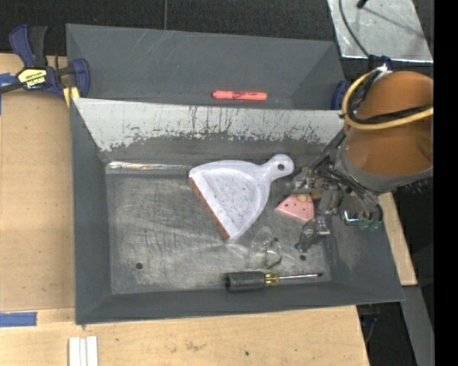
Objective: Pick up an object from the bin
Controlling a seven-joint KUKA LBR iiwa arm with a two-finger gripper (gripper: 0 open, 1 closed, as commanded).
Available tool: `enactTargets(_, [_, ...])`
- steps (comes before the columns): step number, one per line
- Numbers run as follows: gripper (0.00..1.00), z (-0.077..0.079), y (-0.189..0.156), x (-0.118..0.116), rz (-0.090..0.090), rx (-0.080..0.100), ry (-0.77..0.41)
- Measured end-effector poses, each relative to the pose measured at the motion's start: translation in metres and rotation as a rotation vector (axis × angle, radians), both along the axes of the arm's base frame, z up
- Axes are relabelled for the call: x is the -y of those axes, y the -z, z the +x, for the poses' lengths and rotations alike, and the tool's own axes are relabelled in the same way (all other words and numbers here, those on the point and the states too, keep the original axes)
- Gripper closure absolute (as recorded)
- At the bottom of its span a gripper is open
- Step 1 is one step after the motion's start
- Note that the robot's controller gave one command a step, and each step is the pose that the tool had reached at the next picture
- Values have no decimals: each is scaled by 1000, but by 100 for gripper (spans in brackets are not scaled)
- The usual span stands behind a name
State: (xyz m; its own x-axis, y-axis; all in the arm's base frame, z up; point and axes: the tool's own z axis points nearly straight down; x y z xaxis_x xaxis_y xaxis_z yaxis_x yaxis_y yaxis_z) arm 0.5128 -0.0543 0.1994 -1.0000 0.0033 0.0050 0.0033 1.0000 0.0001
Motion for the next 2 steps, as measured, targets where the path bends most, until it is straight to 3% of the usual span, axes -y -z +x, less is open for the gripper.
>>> enactTargets(1, [0,2,-4,0,-1,8,-2])
enactTargets(2, [0,23,37,-8,-2,18,-27])
